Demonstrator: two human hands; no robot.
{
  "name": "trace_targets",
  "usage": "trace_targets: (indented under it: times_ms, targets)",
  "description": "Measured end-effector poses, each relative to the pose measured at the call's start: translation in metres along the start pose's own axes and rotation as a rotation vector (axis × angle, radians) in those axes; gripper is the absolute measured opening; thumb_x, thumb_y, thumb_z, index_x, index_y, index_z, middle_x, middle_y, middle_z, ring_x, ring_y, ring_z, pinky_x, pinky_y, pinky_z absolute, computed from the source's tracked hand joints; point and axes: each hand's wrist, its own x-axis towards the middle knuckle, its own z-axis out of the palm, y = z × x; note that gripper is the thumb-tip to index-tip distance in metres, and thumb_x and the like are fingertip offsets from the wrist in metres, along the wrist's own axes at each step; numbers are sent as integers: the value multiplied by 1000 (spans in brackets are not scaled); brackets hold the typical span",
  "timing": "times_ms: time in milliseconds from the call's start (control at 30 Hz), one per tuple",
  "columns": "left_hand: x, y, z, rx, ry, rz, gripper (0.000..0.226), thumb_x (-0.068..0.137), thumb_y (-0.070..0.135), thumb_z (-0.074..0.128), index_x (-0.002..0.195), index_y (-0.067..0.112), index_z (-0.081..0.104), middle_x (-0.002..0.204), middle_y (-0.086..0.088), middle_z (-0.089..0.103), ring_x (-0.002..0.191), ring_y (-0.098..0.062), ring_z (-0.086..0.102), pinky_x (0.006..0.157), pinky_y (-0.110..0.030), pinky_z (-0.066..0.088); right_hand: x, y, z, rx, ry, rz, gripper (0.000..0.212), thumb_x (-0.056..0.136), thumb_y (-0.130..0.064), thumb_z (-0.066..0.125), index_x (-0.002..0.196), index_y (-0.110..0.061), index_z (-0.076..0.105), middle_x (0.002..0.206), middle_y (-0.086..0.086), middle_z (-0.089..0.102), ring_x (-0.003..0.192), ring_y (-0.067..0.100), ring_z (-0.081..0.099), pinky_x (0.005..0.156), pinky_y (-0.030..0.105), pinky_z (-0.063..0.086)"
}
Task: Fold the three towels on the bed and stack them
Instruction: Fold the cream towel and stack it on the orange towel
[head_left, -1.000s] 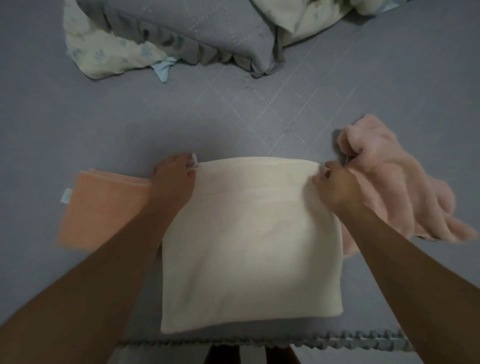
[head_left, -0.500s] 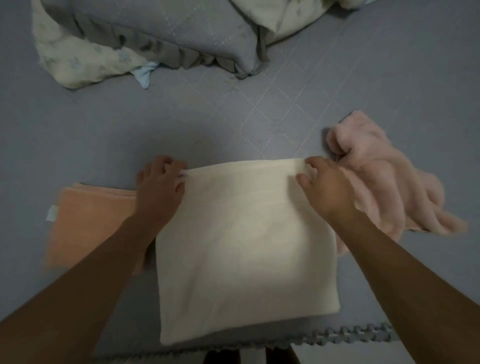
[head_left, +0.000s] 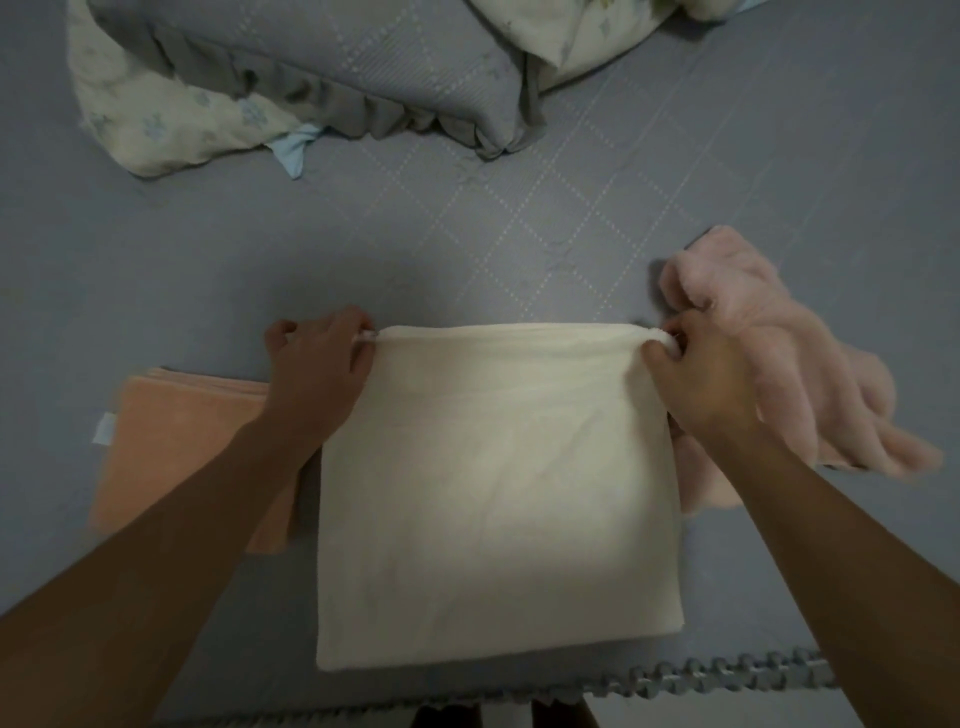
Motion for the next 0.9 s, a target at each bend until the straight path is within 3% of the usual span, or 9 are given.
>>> trace_targets:
  times_ms: [100, 267, 400, 500, 600, 733, 800, 900]
  targets:
    - [10, 6, 6, -112, 77, -69, 31, 91, 18, 53, 121, 23, 55, 112, -3, 68, 104, -27, 62, 96, -41, 26, 3, 0, 15, 37, 65, 6, 13, 84, -19, 55, 97, -17, 57, 87, 3, 65, 80, 27, 59, 65, 32, 40]
    - [5, 0, 26, 99, -194, -151, 49, 87, 19, 56, 135, 26, 51, 129, -10, 57, 118, -34, 52, 100, -45, 27, -1, -2, 39, -121, -133, 102, 48, 85, -9, 55, 132, -12, 44, 127, 25, 48, 101, 44, 57, 76, 43, 44]
    - [-11, 7, 18, 39, -41, -140, 66, 79, 15, 66, 141, 23, 46, 151, -12, 38, 133, -38, 38, 106, -50, 26, -19, -3, 35, -191, -131, 8, 66, 84, -11, 58, 145, -16, 35, 140, 20, 39, 109, 44, 54, 84, 47, 49]
    - [-42, 16, 15, -58, -76, -163, 63, 79, 15, 66, 139, 24, 47, 154, -11, 33, 137, -37, 32, 109, -50, 26, -49, 4, 25, -169, -98, -111, 62, 82, -8, 60, 141, -10, 43, 140, 19, 44, 117, 39, 51, 93, 49, 47]
    - [-100, 21, 24, -92, -183, -173, 40, 80, 11, 63, 119, 13, 58, 145, -16, 42, 131, -40, 39, 107, -48, 30, -95, 23, 20, -166, -71, -187, 54, 78, -6, 66, 131, -6, 53, 132, 20, 51, 115, 38, 52, 94, 48, 45]
    - [-188, 19, 41, -111, -254, -275, 21, 75, 4, 68, 95, 4, 64, 118, -23, 55, 105, -44, 52, 91, -48, 41, -162, 50, 28, -161, 7, 55, 53, 79, -24, 73, 124, -7, 51, 124, 17, 51, 112, 35, 49, 91, 47, 39]
    - [-225, 16, 49, -157, -291, -404, 24, 74, 3, 70, 97, 4, 63, 115, -24, 54, 104, -43, 52, 91, -47, 42, -189, 63, 34, -135, 8, 187, 50, 82, -29, 72, 122, -8, 51, 120, 15, 54, 112, 33, 49, 94, 47, 38]
    - [-266, 8, 61, -266, -255, -639, 34, 75, 8, 75, 104, 2, 58, 117, -26, 51, 104, -43, 51, 94, -49, 44, -217, 82, 44, -8, -53, 431, 46, 87, -35, 67, 120, -5, 55, 119, 15, 57, 108, 34, 56, 93, 49, 46]
